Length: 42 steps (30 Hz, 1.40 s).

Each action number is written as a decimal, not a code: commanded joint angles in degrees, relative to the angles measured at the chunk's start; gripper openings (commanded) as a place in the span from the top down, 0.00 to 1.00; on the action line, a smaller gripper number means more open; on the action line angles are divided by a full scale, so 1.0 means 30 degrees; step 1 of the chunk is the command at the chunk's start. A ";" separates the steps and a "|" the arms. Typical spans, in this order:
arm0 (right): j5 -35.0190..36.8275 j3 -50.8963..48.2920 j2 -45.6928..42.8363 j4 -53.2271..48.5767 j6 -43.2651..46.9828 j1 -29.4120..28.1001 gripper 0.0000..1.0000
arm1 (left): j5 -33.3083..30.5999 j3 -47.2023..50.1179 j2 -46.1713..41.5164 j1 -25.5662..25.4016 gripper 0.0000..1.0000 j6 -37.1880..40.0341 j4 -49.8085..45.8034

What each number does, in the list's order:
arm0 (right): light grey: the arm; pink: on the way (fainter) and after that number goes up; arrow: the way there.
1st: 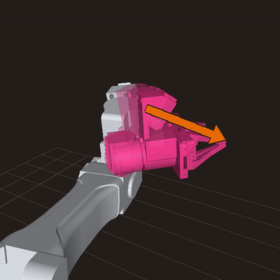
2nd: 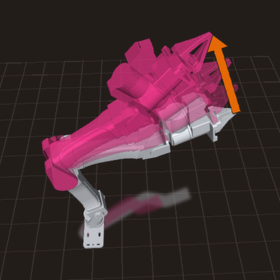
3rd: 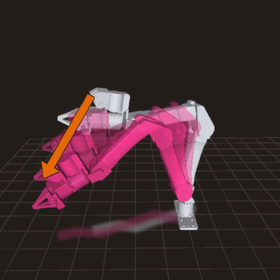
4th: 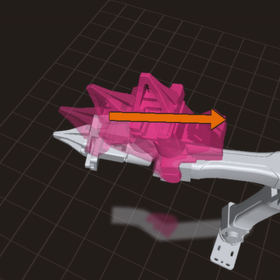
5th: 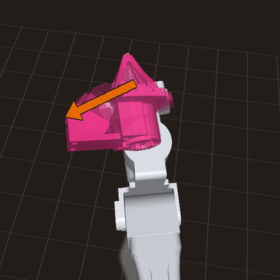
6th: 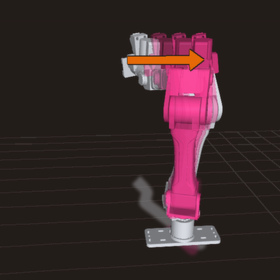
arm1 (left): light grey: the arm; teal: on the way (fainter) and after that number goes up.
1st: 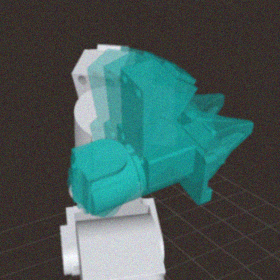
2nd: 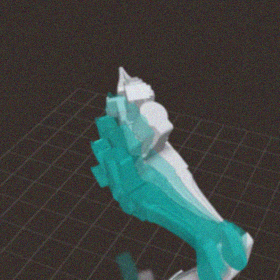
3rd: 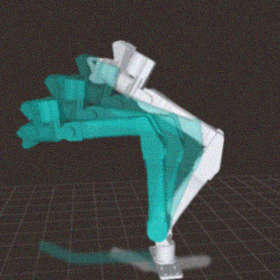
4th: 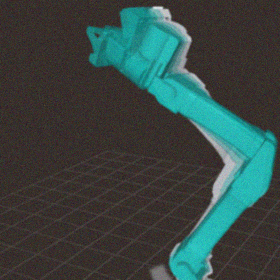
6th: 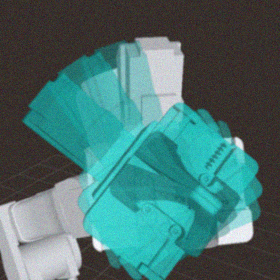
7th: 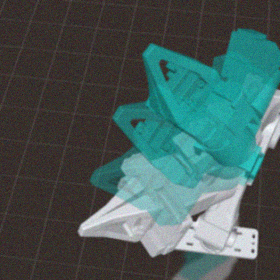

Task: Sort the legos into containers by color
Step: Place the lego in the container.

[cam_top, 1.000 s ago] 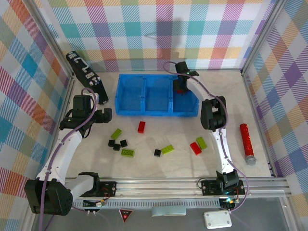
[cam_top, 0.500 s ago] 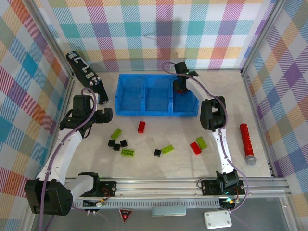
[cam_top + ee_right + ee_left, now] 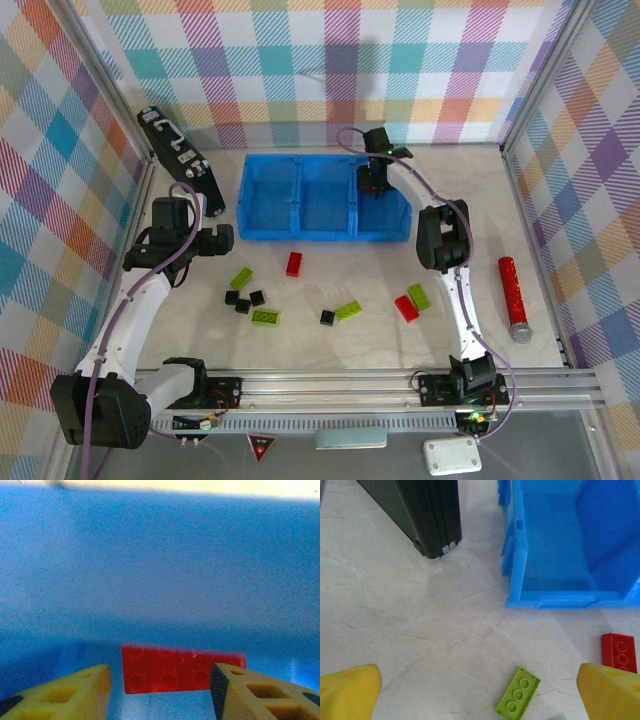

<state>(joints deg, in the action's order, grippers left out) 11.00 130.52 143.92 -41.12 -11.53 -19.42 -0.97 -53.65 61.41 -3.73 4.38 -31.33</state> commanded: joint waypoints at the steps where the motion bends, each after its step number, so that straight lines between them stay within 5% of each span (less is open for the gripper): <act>1: -0.1040 0.0375 0.0092 0.0184 -0.0326 -0.0114 0.39 | -0.0023 0.0372 -0.0428 -0.0076 0.00 0.0327 0.0102; 9: 0.1450 0.0410 0.0048 -0.0746 -0.0208 -0.0085 0.28 | 0.0018 0.0370 -0.0443 -0.0076 0.00 0.0363 0.0102; 24: 0.3655 -0.0197 -0.2075 0.0294 0.0187 -0.1025 0.35 | -0.0013 0.0486 -0.0915 -0.0078 0.00 0.0028 0.0159; 31: 0.3384 -0.1109 -0.4137 -0.1091 0.0005 -0.1085 0.35 | 0.0439 0.0203 -0.0778 -0.0233 0.00 -0.1532 -0.0198; 42: 0.0540 -0.8003 -1.0141 -0.1446 -0.0877 -0.1085 0.37 | 0.1178 -0.1563 0.0498 -0.1248 0.05 -0.4186 -0.3003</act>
<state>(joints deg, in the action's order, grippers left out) 16.36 110.69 118.43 -44.05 -12.36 -22.48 1.30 -56.64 62.54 -6.09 -4.95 -36.23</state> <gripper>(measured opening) 0.628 0.953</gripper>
